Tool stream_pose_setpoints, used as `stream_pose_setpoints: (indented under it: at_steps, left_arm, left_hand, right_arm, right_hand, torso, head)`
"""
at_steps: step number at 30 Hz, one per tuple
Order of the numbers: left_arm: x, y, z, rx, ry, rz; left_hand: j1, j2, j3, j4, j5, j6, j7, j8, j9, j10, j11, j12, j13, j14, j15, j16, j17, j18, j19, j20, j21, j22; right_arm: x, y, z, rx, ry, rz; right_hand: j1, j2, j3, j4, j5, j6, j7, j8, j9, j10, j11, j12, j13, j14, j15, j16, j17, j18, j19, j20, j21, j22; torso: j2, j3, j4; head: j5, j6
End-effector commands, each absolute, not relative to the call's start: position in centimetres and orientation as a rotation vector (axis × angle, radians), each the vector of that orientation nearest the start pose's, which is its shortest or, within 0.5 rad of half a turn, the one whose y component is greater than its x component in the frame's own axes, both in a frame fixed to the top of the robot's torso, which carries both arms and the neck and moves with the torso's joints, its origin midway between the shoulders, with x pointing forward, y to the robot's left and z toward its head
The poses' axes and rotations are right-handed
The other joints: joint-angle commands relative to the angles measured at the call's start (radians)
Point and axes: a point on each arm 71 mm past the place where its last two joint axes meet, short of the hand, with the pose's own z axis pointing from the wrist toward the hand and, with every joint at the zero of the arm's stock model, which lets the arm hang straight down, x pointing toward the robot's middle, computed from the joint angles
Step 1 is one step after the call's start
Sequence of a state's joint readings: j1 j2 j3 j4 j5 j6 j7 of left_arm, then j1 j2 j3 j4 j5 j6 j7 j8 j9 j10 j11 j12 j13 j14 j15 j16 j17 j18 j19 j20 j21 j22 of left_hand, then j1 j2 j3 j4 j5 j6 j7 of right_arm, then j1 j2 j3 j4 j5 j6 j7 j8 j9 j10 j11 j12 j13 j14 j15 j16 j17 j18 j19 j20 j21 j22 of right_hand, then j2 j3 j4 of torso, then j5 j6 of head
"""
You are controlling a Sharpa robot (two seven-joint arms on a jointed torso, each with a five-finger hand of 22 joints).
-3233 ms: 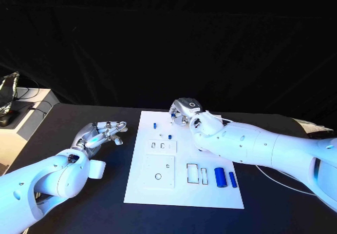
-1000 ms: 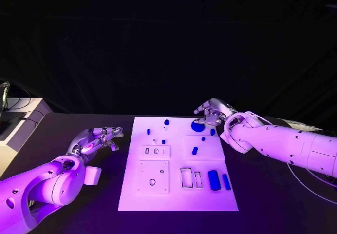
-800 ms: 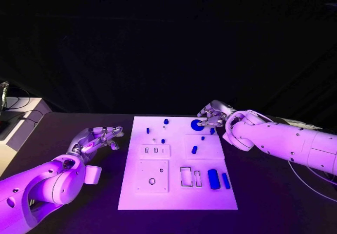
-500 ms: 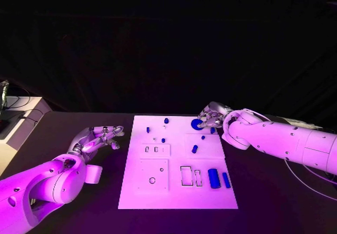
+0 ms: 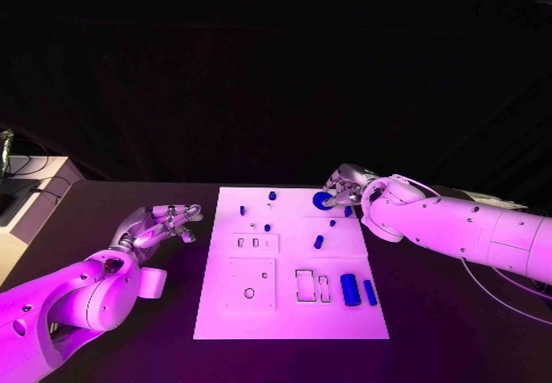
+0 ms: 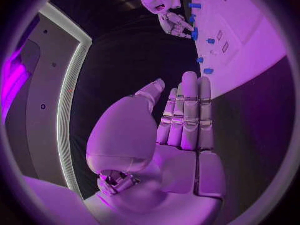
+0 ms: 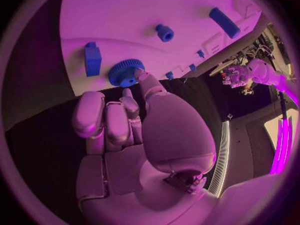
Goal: Assemble the parts on the task board
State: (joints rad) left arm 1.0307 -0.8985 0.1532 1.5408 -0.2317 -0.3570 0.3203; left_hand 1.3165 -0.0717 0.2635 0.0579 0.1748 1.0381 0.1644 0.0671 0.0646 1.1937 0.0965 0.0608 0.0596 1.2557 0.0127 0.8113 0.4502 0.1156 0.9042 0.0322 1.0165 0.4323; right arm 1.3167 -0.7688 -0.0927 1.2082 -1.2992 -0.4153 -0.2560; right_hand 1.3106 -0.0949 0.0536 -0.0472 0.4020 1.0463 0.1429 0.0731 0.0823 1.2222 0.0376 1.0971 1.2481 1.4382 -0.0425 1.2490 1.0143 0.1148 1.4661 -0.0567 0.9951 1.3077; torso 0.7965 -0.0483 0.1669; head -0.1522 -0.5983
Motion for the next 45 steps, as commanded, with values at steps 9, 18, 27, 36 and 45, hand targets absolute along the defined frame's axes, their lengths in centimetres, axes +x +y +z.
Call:
stream_pose_setpoints:
  at_steps: [9, 18, 27, 36, 45]
  left_arm:
    - [48.14, 23.54, -18.68, -1.025, 1.412, -1.441]
    - [48.18, 23.55, -18.72, -1.025, 1.416, -1.443]
    - [48.22, 23.61, -18.77, -1.027, 1.418, -1.441]
    - [48.23, 23.63, -18.79, -1.028, 1.420, -1.440]
    - [48.22, 23.60, -18.80, -1.029, 1.422, -1.440]
  left_hand:
    - [0.002, 0.003, 0.001, -0.005, -0.006, -0.007, -0.001, -0.004, 0.000, -0.004, 0.000, -0.001, 0.001, -0.005, 0.000, 0.006, -0.003, 0.020, -0.007, -0.001, 0.006, -0.003]
    - [0.001, 0.004, 0.001, -0.005, -0.006, -0.008, -0.001, -0.004, 0.000, -0.005, 0.001, -0.002, 0.001, -0.005, 0.001, 0.006, -0.003, 0.020, -0.007, 0.000, 0.006, -0.004]
    - [0.000, 0.004, 0.000, -0.003, -0.006, -0.010, 0.000, -0.004, 0.000, -0.006, 0.001, -0.001, 0.001, -0.005, 0.001, 0.006, -0.004, 0.020, -0.007, 0.000, 0.006, -0.005]
    - [0.000, 0.004, 0.000, -0.003, -0.006, -0.010, 0.000, -0.004, 0.000, -0.006, 0.001, -0.001, 0.001, -0.005, 0.001, 0.006, -0.004, 0.020, -0.007, 0.000, 0.006, -0.005]
    - [0.001, 0.005, 0.000, -0.004, -0.005, -0.010, 0.000, -0.004, 0.000, -0.006, 0.001, -0.001, 0.001, -0.005, 0.001, 0.006, -0.005, 0.020, -0.007, 0.000, 0.007, -0.006]
  right_arm:
    - [55.83, -28.22, -16.03, 0.188, 1.632, 0.292]
    - [56.01, -28.08, -16.46, 0.205, 1.680, 0.322]
    - [56.21, -28.19, -16.54, 0.224, 1.684, 0.335]
    - [56.26, -28.22, -16.59, 0.226, 1.689, 0.334]
    - [56.20, -27.95, -16.27, 0.187, 1.648, 0.331]
  right_hand:
    - [-0.015, -0.032, -0.004, 0.033, -0.016, -0.029, 0.005, -0.001, 0.002, -0.019, 0.002, -0.024, -0.013, 0.001, 0.007, -0.005, 0.012, 0.005, 0.064, 0.008, 0.001, 0.130]
    - [-0.049, -0.045, -0.005, 0.073, -0.004, -0.049, 0.010, 0.000, 0.002, -0.035, 0.007, -0.035, -0.025, 0.002, 0.011, -0.002, 0.026, 0.004, 0.063, 0.012, 0.011, 0.133]
    - [-0.060, -0.036, -0.002, 0.080, 0.032, -0.049, 0.010, 0.000, 0.003, -0.037, 0.007, -0.035, -0.029, 0.002, 0.011, -0.002, 0.031, 0.005, 0.062, 0.012, 0.011, 0.133]
    - [-0.050, -0.011, 0.015, 0.058, 0.036, -0.034, 0.007, 0.002, 0.003, -0.035, 0.003, -0.033, -0.033, 0.004, 0.008, 0.000, 0.040, 0.002, 0.062, 0.010, 0.022, 0.135]
    - [0.010, 0.046, 0.165, -0.090, 0.015, 0.029, -0.004, 0.004, -0.003, -0.028, -0.010, -0.019, -0.023, 0.004, -0.002, 0.002, 0.058, -0.007, 0.060, 0.001, 0.049, 0.140]
  torso:
    - [0.000, 0.0003, -0.0006]
    - [-0.001, 0.0002, 0.0006]
    - [0.000, 0.0001, -0.0003]
    - [-0.002, -0.0005, 0.0002]
    - [-0.002, -0.0007, 0.0000]
  head:
    - [-0.001, -0.003]
    - [-0.001, -0.004]
    - [0.000, -0.004]
    - [-0.001, -0.007]
    - [0.000, -0.005]
